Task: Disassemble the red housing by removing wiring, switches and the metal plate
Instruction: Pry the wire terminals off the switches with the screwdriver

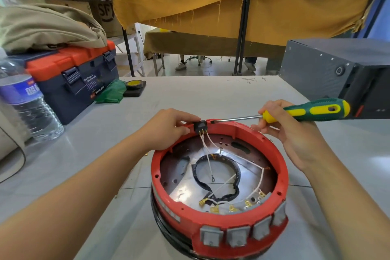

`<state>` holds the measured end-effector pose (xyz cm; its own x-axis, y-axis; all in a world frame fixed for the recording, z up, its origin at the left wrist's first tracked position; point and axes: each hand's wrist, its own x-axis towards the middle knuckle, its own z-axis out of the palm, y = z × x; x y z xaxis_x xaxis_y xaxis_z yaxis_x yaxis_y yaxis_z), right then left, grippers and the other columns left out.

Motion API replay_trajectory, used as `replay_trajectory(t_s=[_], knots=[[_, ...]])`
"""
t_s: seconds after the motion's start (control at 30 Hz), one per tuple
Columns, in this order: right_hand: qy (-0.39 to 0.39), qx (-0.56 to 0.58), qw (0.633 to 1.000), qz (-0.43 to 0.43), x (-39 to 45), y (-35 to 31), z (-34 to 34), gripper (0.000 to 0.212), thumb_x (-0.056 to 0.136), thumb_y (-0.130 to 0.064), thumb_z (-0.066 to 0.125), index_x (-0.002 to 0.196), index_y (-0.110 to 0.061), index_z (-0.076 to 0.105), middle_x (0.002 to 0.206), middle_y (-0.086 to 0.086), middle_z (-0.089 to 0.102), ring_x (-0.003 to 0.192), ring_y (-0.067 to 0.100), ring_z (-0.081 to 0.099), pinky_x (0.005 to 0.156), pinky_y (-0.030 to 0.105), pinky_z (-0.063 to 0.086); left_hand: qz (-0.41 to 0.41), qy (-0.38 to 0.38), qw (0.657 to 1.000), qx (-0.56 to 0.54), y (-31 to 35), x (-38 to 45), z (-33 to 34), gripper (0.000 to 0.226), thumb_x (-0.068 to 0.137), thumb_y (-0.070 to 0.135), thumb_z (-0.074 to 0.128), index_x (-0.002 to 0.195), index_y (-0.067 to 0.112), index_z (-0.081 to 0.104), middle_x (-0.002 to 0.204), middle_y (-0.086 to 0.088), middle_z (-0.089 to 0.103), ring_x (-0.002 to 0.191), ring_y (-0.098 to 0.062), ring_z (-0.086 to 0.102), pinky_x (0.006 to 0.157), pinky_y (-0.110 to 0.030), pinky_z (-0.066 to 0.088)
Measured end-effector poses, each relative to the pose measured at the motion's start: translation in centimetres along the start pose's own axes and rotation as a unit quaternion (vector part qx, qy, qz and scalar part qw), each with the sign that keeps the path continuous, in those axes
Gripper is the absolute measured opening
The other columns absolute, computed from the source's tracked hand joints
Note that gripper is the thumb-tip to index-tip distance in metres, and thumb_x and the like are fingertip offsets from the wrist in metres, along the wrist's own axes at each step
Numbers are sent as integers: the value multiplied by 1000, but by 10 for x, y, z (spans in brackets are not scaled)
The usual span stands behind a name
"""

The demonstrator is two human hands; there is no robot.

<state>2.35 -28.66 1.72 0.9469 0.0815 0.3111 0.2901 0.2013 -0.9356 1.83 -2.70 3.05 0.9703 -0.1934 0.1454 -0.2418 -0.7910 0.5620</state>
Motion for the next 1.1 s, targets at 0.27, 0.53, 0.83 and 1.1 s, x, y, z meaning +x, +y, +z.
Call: replay_trajectory(t_s=[0.27,0.53,0.83,1.1], knots=[[-3,-23,1000,-2,0,2,1,20,76,-31,71,66,-15,64,58,2,62,57,15,58,84,45,54,56,-40,997,40,5,22,5,40,90,-1,52,119,24,63,122,7,64,116,-12,55,103,-26,37],[20,-30,999,-37,2,-3,2,28,88,-18,63,60,-19,63,58,-3,60,49,11,56,78,51,57,78,-83,992,52,11,32,7,42,92,-3,46,119,26,60,121,3,60,109,-13,53,94,-22,36],[55,-114,987,-98,-2,-10,1,23,67,-42,60,56,-22,60,48,-2,53,46,13,51,45,17,40,119,-88,987,68,21,32,12,45,90,-6,44,119,25,61,120,2,60,107,-11,50,92,-17,33],[38,-170,973,-152,-4,-13,3,23,72,-41,56,57,-23,58,47,-3,52,44,7,47,45,11,36,131,-40,990,42,26,30,19,44,89,-8,47,113,23,67,115,2,61,108,-11,53,92,-13,35]])
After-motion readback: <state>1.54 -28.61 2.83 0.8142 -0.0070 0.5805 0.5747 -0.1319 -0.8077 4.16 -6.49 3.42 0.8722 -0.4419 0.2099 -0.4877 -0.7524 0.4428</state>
